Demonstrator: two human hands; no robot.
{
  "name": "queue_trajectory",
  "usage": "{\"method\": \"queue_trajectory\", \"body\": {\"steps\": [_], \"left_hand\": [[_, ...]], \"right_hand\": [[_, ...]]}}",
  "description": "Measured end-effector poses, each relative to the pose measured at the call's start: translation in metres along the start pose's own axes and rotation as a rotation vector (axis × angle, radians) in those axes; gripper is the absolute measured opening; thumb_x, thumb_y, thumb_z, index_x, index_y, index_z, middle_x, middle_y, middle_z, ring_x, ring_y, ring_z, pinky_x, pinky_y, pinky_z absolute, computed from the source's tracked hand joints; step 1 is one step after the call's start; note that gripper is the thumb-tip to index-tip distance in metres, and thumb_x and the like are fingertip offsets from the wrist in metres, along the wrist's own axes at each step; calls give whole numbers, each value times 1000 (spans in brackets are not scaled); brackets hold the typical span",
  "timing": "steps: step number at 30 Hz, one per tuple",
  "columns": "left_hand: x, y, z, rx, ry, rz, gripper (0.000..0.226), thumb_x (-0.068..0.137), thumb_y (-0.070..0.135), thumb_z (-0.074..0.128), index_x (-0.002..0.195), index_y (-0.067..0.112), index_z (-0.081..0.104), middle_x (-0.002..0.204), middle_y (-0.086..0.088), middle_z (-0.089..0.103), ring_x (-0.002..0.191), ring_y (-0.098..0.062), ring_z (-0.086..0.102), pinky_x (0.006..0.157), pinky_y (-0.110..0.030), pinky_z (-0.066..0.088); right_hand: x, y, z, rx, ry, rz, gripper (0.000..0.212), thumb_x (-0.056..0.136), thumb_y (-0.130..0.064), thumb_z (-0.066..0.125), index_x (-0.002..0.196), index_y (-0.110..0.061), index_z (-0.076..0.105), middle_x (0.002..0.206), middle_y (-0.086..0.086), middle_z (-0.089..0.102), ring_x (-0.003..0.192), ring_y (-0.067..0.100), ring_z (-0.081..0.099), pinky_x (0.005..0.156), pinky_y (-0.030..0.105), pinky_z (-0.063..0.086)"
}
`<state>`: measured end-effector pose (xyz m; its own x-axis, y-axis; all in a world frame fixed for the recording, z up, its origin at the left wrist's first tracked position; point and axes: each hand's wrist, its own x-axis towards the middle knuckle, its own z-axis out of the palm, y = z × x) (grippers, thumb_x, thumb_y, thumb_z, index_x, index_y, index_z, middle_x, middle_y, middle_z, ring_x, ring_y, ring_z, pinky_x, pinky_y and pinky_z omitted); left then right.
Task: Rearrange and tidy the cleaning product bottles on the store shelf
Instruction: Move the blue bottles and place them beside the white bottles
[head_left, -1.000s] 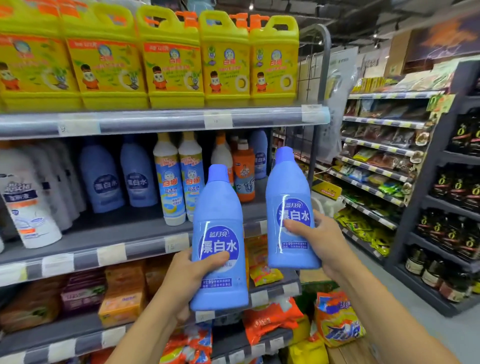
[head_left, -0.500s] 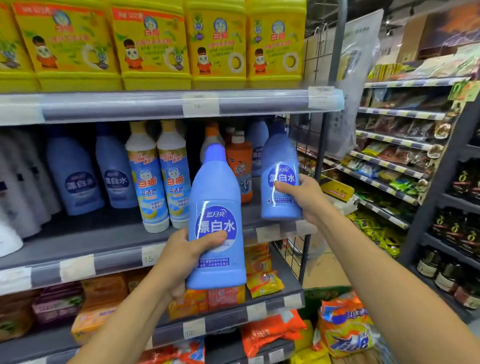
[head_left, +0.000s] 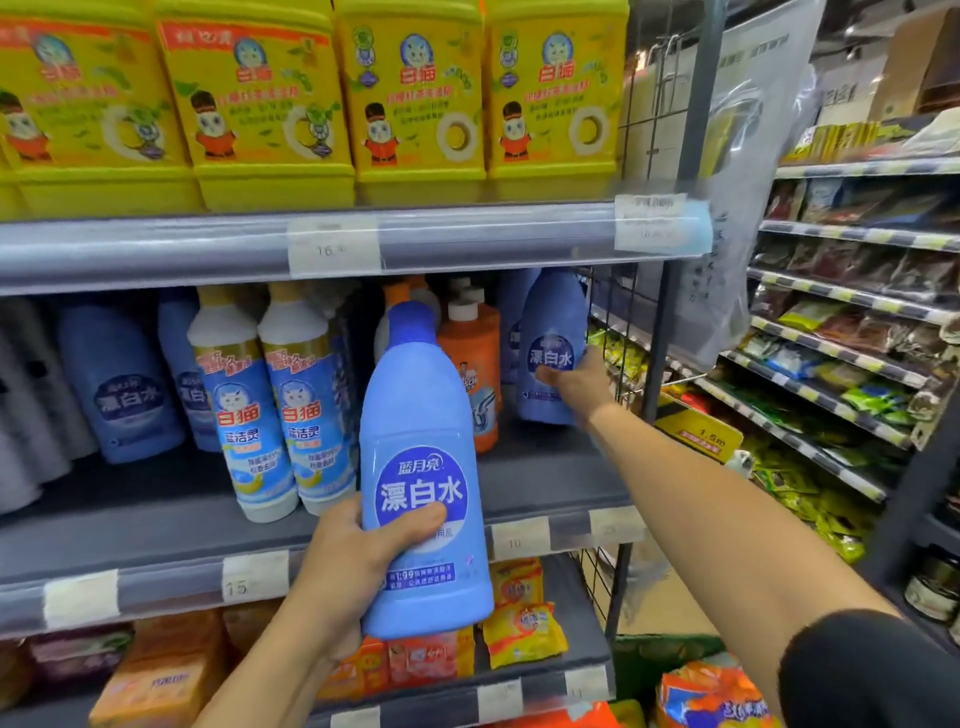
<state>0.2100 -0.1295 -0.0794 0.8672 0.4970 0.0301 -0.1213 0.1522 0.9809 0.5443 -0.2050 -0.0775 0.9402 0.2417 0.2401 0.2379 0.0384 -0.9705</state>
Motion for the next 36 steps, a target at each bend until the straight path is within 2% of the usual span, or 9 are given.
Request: {"method": "queue_trajectory", "body": {"steps": [6, 9, 16, 21, 24, 28, 31, 34, 36], "left_hand": [[7, -2, 14, 22, 58, 41, 45, 42, 34, 87, 82, 18, 77, 92, -16, 76, 76, -35, 74, 58, -39, 58], [8, -5, 16, 21, 82, 58, 45, 41, 33, 87, 82, 18, 77, 91, -16, 76, 76, -35, 74, 58, -40, 58], [7, -5, 14, 17, 107, 71, 40, 45, 27, 88, 82, 17, 77, 91, -17, 76, 75, -34, 74, 56, -39, 58], [9, -4, 16, 31, 115, 79, 41, 45, 26, 88, 83, 15, 76, 91, -18, 76, 74, -35, 74, 54, -37, 58], [10, -2, 21, 36, 80, 61, 30, 53, 21, 87, 81, 19, 77, 91, -17, 76, 75, -34, 74, 55, -38, 58], [14, 1, 31, 52, 21, 39, 33, 50, 21, 91, 80, 21, 77, 92, -15, 76, 77, -33, 74, 56, -37, 58], [22, 0, 39, 54, 5, 45, 26, 57, 20, 88, 81, 22, 77, 92, -13, 77, 78, -32, 74, 57, -35, 58], [33, 2, 49, 47, 1, 64, 25, 58, 22, 83, 83, 21, 78, 92, -12, 77, 78, -30, 75, 58, -33, 58], [41, 4, 58, 50, -15, 75, 27, 58, 22, 84, 84, 18, 77, 92, -11, 77, 79, -29, 75, 59, -33, 58]], "right_hand": [[32, 7, 12, -7, -76, -56, 56, 69, 7, 78, 107, -11, 41, 103, 11, 57, 88, 20, 57, 56, 14, 48], [43, 15, 18, -58, -72, -77, 58, 67, 7, 78, 107, -13, 42, 106, 14, 56, 95, 23, 55, 72, 28, 47], [54, 19, 27, -97, -63, -70, 59, 69, 6, 77, 118, -2, 47, 114, 18, 58, 101, 28, 56, 77, 37, 50], [54, 14, 27, -161, -71, -40, 57, 72, 1, 76, 121, -3, 48, 108, 10, 56, 96, 20, 54, 71, 28, 42], [50, 20, 24, -145, -122, 24, 50, 75, 0, 75, 119, 3, 52, 107, 15, 59, 98, 24, 57, 72, 31, 47], [29, 15, 13, -626, -210, 178, 48, 88, -22, 61, 127, 3, 50, 127, 19, 56, 115, 34, 55, 91, 39, 47], [-9, -7, -6, -875, -360, 13, 44, 87, -19, 52, 129, -4, 49, 124, 17, 59, 95, 31, 60, 69, 29, 43], [-69, -3, -49, -923, -440, -166, 63, 85, -38, 59, 141, -16, 40, 139, 9, 51, 118, 26, 54, 89, 30, 42], [-109, 8, -79, -930, -427, -315, 59, 86, -51, 52, 138, -22, 44, 138, 0, 51, 123, 18, 51, 95, 29, 40]]}}
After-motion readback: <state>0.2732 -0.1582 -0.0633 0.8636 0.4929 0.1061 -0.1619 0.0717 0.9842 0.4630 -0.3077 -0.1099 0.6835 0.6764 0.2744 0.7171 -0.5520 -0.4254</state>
